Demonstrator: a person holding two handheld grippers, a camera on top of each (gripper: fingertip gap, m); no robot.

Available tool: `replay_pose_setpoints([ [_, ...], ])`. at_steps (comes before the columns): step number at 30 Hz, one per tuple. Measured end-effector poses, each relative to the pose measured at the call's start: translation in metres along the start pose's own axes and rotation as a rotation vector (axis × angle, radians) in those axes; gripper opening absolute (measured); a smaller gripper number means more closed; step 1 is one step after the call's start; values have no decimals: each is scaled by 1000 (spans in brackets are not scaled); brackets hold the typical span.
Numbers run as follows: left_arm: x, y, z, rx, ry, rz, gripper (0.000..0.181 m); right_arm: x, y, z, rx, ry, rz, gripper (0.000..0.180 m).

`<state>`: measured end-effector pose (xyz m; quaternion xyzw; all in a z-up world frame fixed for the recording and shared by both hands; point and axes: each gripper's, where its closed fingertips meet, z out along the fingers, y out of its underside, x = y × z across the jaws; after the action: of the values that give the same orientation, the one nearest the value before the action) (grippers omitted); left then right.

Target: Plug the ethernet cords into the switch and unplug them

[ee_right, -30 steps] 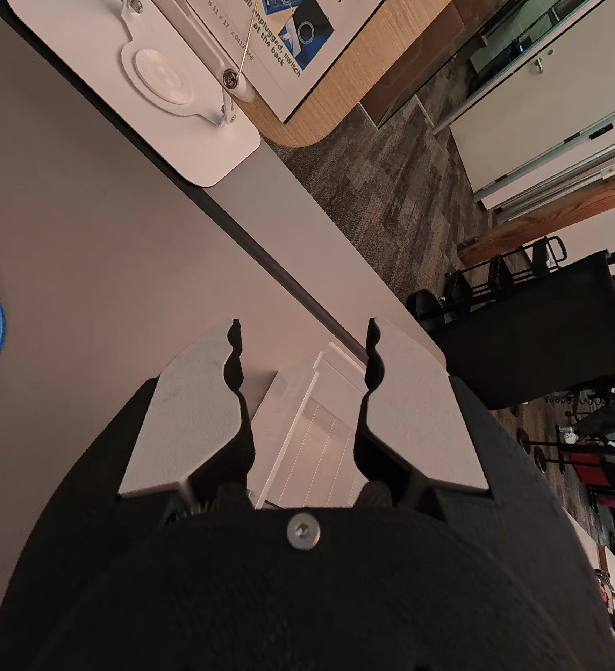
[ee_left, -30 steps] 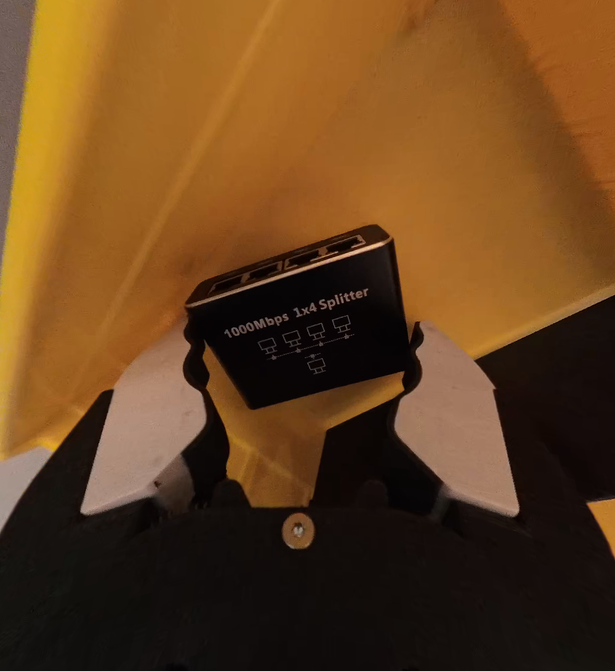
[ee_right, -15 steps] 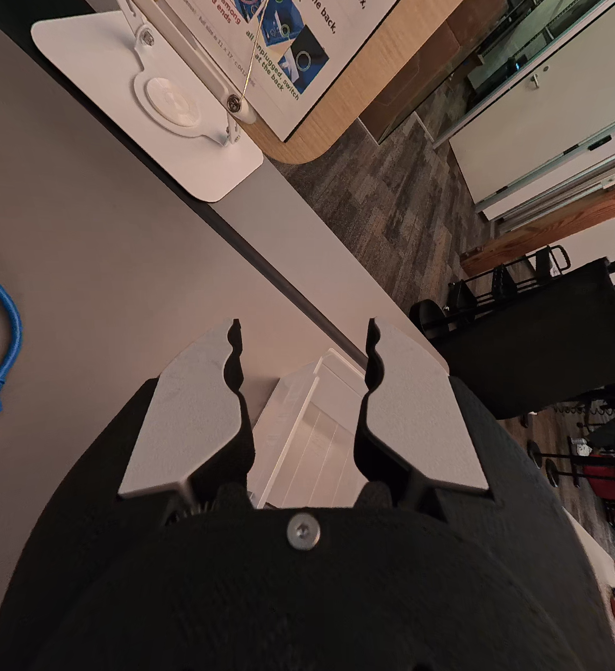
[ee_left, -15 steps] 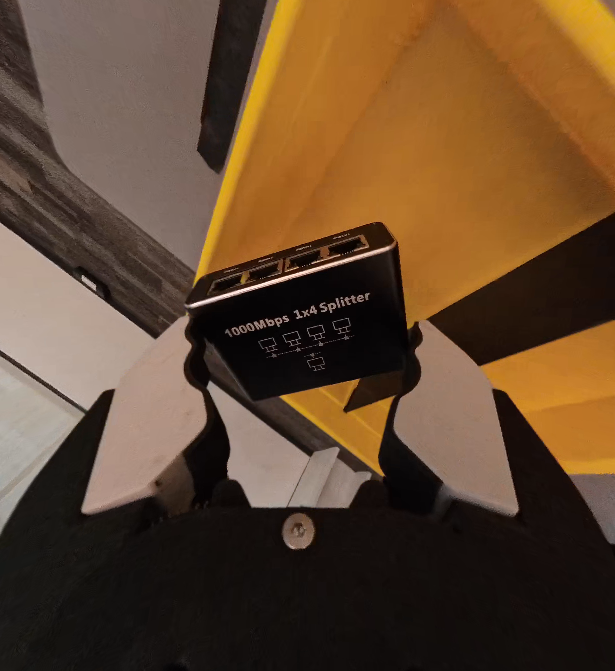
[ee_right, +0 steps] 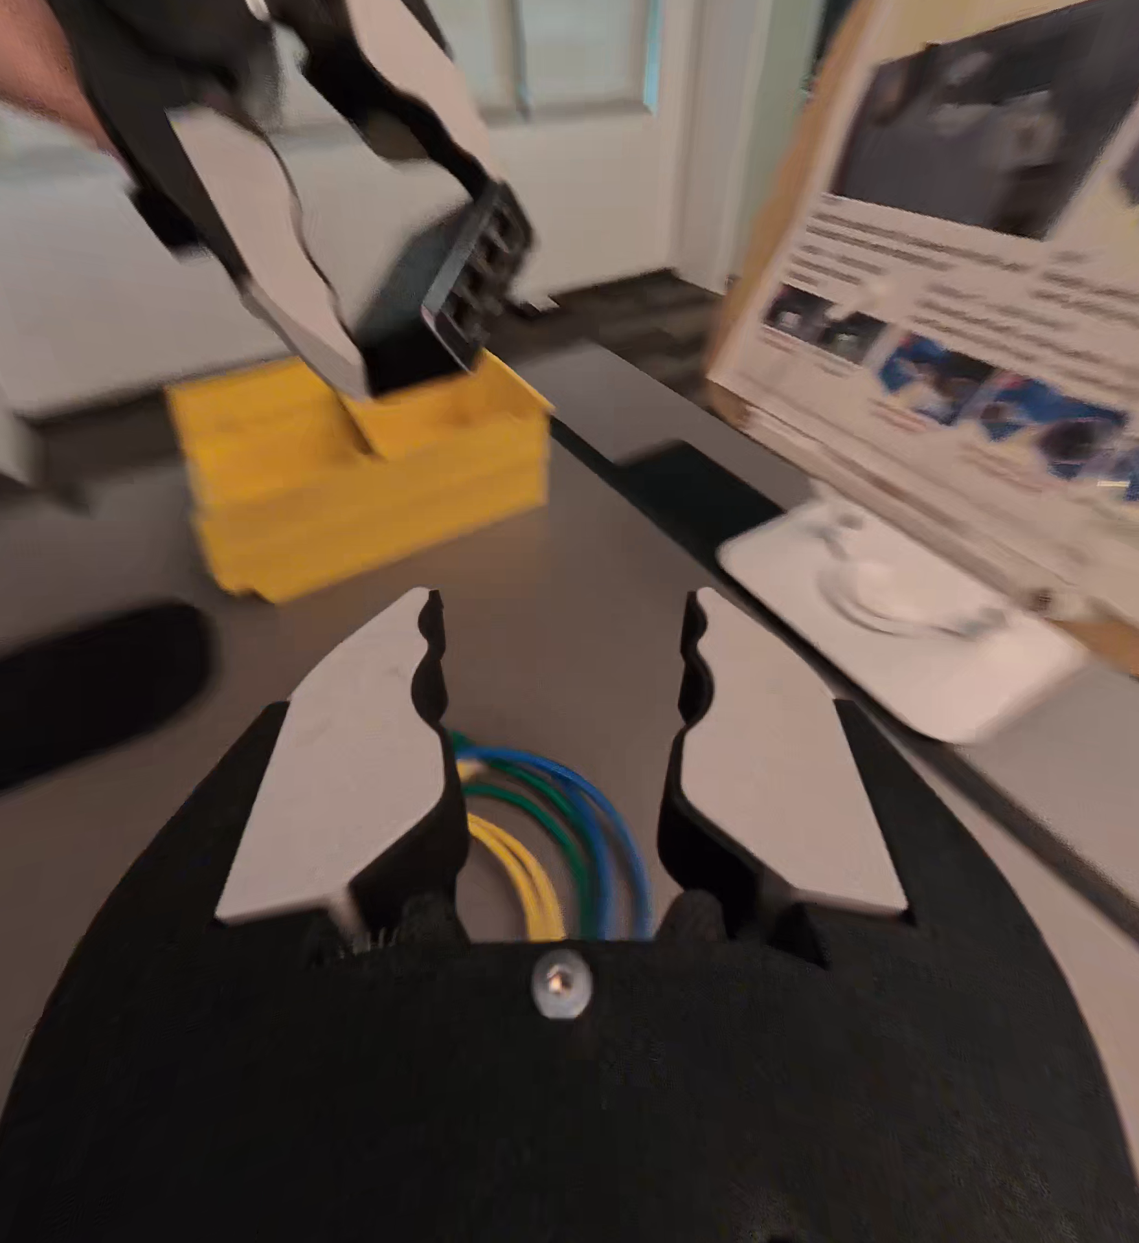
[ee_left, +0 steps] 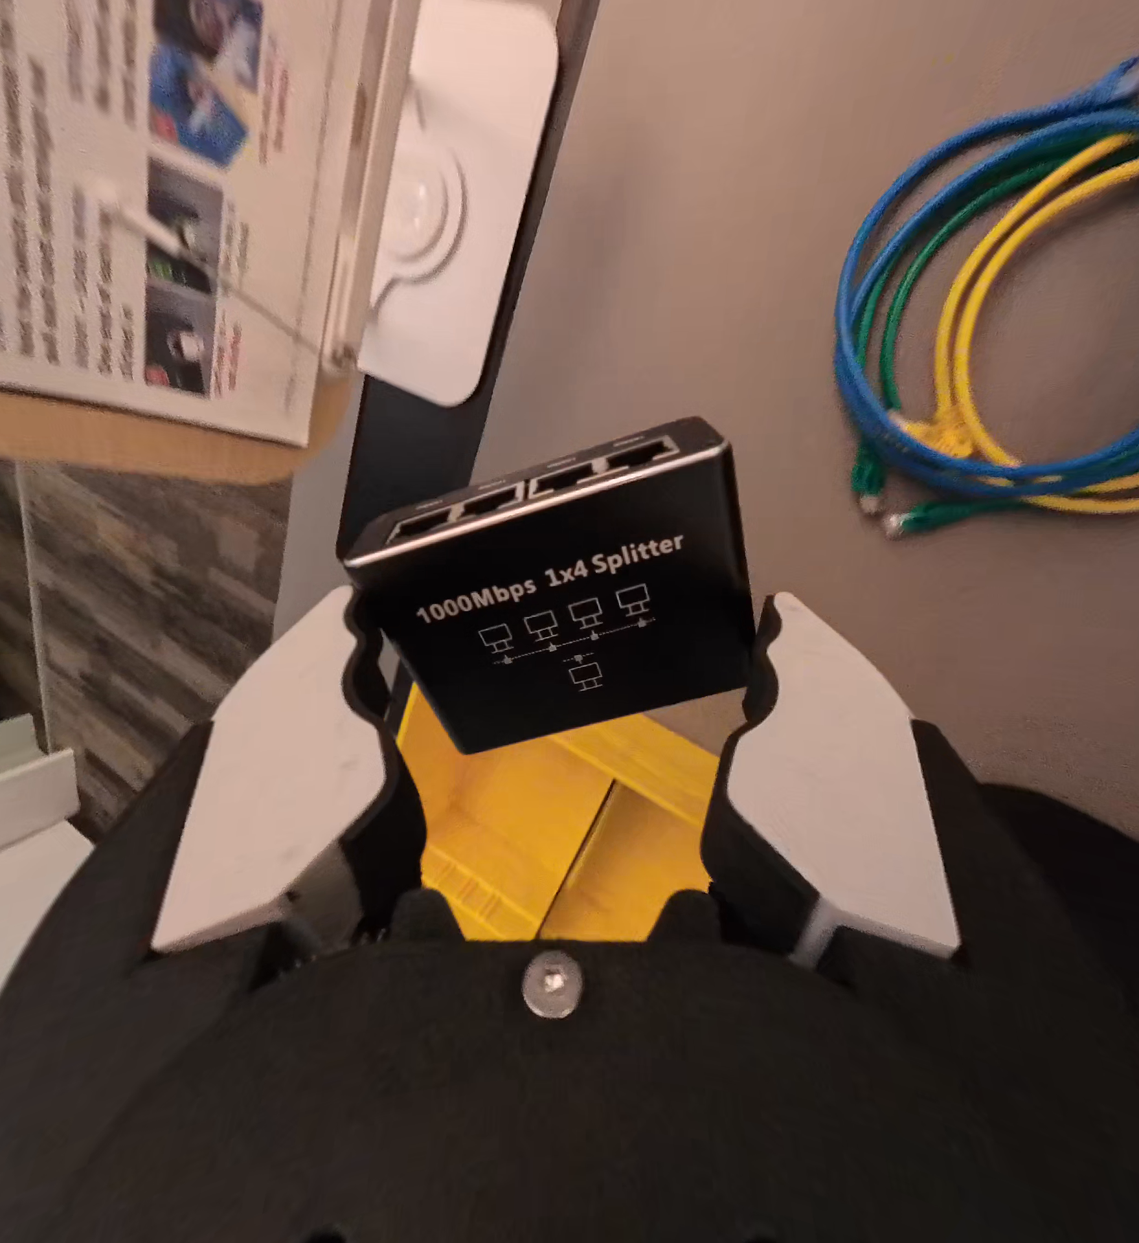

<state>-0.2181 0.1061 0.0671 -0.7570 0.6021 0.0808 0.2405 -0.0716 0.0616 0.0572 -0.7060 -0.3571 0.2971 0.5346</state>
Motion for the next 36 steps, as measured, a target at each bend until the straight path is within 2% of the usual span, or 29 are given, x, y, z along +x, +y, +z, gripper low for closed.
replay_pose_setpoints([
  [3,20,-45,-6,57,-117,72,106,-23,-12,12,114,-146,198,68],
  [6,38,-74,-3,52,-219,136,105,-23,-20,13,213,-237,390,66],
  [9,54,-94,5,45,-243,159,105,-18,-17,18,257,-358,633,61],
  [12,62,-105,10,19,-281,175,106,-25,-8,23,206,-491,691,35],
  [15,67,-111,8,63,-254,117,104,-23,-9,19,227,-557,692,35],
  [18,78,-115,-11,246,-59,-61,96,-23,-13,4,189,-687,755,35],
  [22,67,-108,-35,512,260,-413,82,-19,-7,-11,128,-838,824,34],
  [26,73,-100,-27,634,628,-660,78,-34,-1,-17,57,-991,857,35],
  [28,92,-99,-17,618,805,-722,78,-41,5,-12,17,-999,835,35],
  [30,112,-99,-5,600,944,-748,69,-48,13,-9,-31,-1000,795,35],
  [31,123,-99,-3,599,1020,-739,59,-50,15,-9,-41,-1006,782,35],
  [32,135,-100,-8,615,1134,-721,35,-49,17,-6,-47,-987,781,35],
  [36,138,-100,10,724,1133,-781,33,-31,17,6,21,-860,749,35],
])
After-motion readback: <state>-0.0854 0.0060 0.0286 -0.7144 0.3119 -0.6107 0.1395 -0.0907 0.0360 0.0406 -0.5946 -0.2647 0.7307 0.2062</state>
